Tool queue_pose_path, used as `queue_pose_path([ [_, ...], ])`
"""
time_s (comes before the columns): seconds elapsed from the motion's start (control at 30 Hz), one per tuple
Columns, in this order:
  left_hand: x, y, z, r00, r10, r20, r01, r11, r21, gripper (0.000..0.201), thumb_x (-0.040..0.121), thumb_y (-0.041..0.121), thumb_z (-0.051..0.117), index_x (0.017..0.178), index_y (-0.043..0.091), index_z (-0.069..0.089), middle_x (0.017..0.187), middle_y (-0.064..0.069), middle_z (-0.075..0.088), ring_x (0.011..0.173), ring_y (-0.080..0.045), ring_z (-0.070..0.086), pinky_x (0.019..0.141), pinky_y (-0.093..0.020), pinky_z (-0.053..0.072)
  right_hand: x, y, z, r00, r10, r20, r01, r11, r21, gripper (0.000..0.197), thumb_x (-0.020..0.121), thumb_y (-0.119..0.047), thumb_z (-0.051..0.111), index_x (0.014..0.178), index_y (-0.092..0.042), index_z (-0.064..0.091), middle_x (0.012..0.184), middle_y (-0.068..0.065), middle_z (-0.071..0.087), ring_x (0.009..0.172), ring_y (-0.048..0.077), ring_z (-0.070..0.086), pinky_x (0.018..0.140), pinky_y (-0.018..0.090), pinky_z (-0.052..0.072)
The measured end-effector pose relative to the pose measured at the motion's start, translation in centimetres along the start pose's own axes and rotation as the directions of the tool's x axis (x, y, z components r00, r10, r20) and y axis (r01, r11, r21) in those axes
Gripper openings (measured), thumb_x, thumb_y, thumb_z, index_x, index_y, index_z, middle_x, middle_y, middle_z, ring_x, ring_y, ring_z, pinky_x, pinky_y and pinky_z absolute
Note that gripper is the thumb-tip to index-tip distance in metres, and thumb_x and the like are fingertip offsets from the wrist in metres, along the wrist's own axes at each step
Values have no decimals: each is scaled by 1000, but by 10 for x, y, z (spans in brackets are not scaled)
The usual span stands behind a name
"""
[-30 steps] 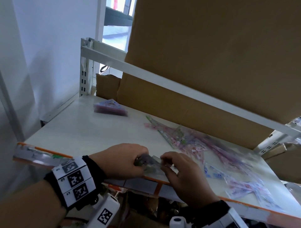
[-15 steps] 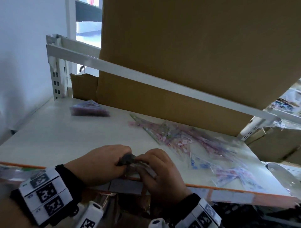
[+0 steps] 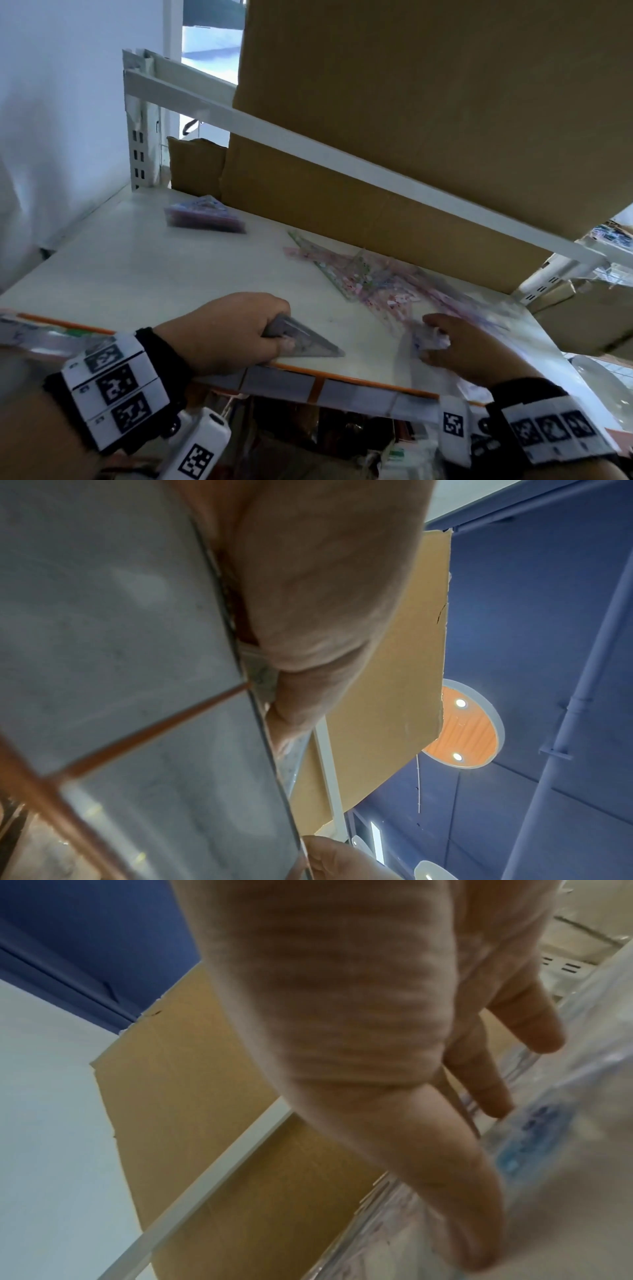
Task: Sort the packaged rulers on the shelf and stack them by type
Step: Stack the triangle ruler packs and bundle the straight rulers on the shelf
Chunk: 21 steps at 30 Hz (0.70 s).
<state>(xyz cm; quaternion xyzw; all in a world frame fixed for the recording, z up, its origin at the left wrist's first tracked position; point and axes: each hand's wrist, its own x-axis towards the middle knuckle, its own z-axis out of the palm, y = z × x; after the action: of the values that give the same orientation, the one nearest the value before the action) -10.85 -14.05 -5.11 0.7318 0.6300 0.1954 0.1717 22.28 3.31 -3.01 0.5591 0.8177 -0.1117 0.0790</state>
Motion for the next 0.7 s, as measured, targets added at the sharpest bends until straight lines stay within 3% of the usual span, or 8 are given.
queue_pose_path([
  [0.1,1,-2,1,1000,11,-10,-11,1000,-8,29,90,51,59,83,23,52,80,6,54,72,-7,50,63,-23,39,6,5,4,999,-39,-37,41,998,54,69,75,-36,82,136,-28,50,131,-4,57,117,11,54,98,28,44],
  [0.17,1,-3,1,1000,19,-19,-19,1000,-6,29,90,51,59,83,24,52,79,7,53,72,-6,49,60,-18,34,6,3,8,997,-56,-59,63,990,124,63,72,-35,85,124,-38,50,117,-10,57,107,8,56,90,25,44],
  [0.3,0,-5,2,999,32,-20,-32,999,-22,28,89,51,59,82,25,51,81,8,54,74,-6,50,66,-27,41,5,-4,13,948,-141,-287,220,939,264,27,85,-18,74,90,-42,63,91,-10,61,84,9,61,73,21,43],
  [0.4,0,-6,3,999,43,-14,-43,999,-17,27,89,52,58,83,27,50,82,9,52,75,-5,50,65,-25,39,-1,-16,13,906,-177,-385,319,883,344,29,92,-15,64,86,-43,69,94,-23,69,91,-9,61,77,13,42],
  [0.47,1,-6,3,999,47,-19,-48,999,-17,28,89,53,58,84,25,52,82,8,54,75,-6,50,65,-23,39,-7,-27,13,879,-200,-433,383,839,388,31,92,-12,65,86,-42,70,94,-27,70,92,-9,62,80,15,44],
  [0.57,2,-7,4,998,51,-27,-52,998,-25,33,89,53,59,84,21,53,81,6,54,74,-7,50,66,-25,40,-19,-44,12,823,-196,-533,475,752,458,30,87,-6,71,81,-35,74,90,-19,73,87,1,67,79,25,51],
  [0.7,1,-7,5,998,47,-35,-49,998,-49,38,87,54,61,79,19,49,77,3,52,71,-9,48,63,-26,38,-40,-71,15,736,-229,-637,633,567,528,13,78,-10,74,77,-23,73,79,0,72,73,12,66,70,25,52],
])
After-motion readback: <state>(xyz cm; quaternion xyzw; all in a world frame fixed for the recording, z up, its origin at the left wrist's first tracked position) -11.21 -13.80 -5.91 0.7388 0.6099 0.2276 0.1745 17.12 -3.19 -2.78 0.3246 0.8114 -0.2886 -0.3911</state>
